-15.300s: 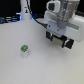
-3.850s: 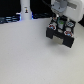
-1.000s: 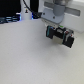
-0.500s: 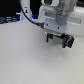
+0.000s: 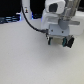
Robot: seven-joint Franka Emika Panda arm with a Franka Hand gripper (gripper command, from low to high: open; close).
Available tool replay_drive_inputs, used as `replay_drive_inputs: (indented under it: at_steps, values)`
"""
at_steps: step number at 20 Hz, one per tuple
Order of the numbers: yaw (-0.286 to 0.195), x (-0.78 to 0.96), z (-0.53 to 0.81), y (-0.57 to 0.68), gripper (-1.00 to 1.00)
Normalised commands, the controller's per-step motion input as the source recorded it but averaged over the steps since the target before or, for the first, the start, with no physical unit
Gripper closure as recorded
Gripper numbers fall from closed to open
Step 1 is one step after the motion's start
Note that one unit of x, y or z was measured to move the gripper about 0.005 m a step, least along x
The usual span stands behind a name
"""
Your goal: Open the kcup holder, insert the kcup into the holder, and close the kcup holder
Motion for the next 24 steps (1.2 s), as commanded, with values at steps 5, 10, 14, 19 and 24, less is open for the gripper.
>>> replay_drive_inputs:
  at_steps: [5,10,14,19,24]
  values:
    - [0.101,-0.24,0.04,0.54,-1.0]
    - [0.104,-0.53,0.02,0.46,-1.0]
    - [0.11,-0.59,0.03,0.46,-1.0]
    - [0.103,-0.61,0.03,0.47,-1.0]
    - [0.089,-0.67,0.01,0.46,-1.0]
